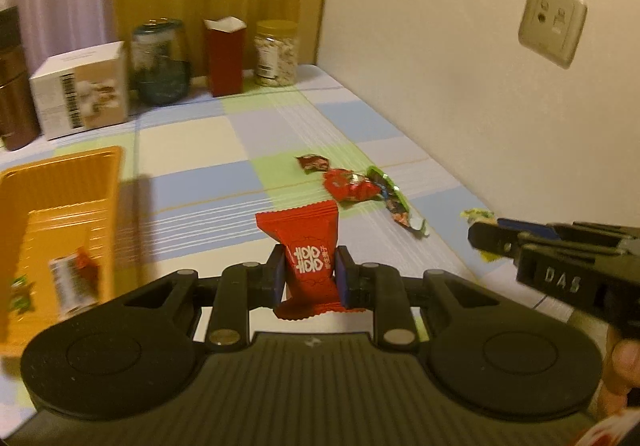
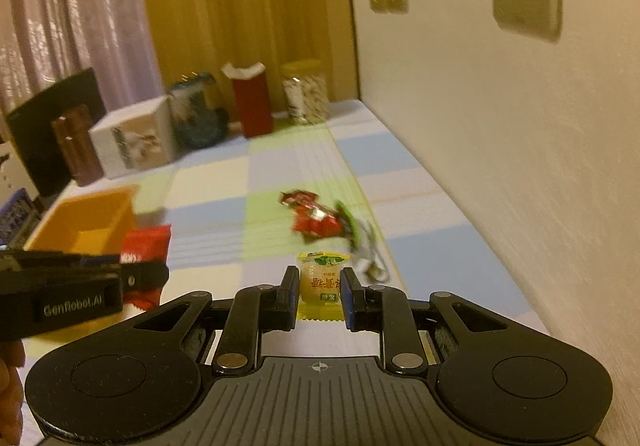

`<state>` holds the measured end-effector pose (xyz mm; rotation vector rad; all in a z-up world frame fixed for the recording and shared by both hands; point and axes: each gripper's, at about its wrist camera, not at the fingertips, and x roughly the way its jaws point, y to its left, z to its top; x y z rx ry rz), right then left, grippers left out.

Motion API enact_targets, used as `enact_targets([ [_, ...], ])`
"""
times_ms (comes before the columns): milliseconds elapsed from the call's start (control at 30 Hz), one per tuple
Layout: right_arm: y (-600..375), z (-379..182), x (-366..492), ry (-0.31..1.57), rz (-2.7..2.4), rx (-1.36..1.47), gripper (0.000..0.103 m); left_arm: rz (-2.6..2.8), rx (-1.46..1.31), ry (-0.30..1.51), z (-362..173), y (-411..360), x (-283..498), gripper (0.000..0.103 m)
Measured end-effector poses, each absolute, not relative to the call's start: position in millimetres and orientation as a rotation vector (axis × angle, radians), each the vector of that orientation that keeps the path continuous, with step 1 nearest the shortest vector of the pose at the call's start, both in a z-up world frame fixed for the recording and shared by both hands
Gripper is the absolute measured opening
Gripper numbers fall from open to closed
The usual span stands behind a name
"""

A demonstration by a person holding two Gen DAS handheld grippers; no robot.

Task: Organize snacks
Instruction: 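Carry the yellow and red packets over the orange tray with both grippers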

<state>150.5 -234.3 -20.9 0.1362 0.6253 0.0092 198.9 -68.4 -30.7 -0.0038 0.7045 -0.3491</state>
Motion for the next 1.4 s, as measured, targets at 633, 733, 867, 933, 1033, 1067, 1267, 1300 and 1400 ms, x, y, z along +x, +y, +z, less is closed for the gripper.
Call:
enact_targets([
  [633,-99.6,3.6,141.7,0.618,0.25,0.116,0.022,-0.142,-0.054,0.686,-2.6,77.0,149.7,0.022],
  [733,-78.7,1.2,146.3,0.624,0.286,0.107,0.022,-0.113,-0.061,0.69,-4.5,95.5,149.7,0.022],
  [867,-52.3,-3.7,156.6,0.634,0.334,0.099,0.022,-0.083,-0.067,0.698,-9.0,117.9,151.2,0.022],
  [933,-42.0,-5.8,161.0,0.636,0.349,0.093,0.022,-0.07,-0.066,0.701,-11.0,126.7,153.0,0.022],
  [1033,-29.3,-8.5,168.6,0.641,0.371,0.094,0.022,-0.054,-0.064,0.705,-13.2,138.7,157.9,0.022],
  [1067,-25.4,-9.5,171.5,0.643,0.378,0.093,0.022,-0.051,-0.063,0.706,-13.8,142.7,159.6,0.022],
  [1267,-8.1,-14.7,188.4,0.65,0.408,0.092,0.022,-0.037,-0.048,0.712,-18.7,159.0,172.7,0.022],
  [1300,-6.0,-16.1,192.0,0.652,0.41,0.092,0.022,-0.036,-0.048,0.715,-19.9,160.2,176.1,0.022],
  [1400,-0.6,-21.9,202.7,0.663,0.417,0.097,0.022,-0.035,-0.046,0.723,-24.5,165.1,187.2,0.022],
])
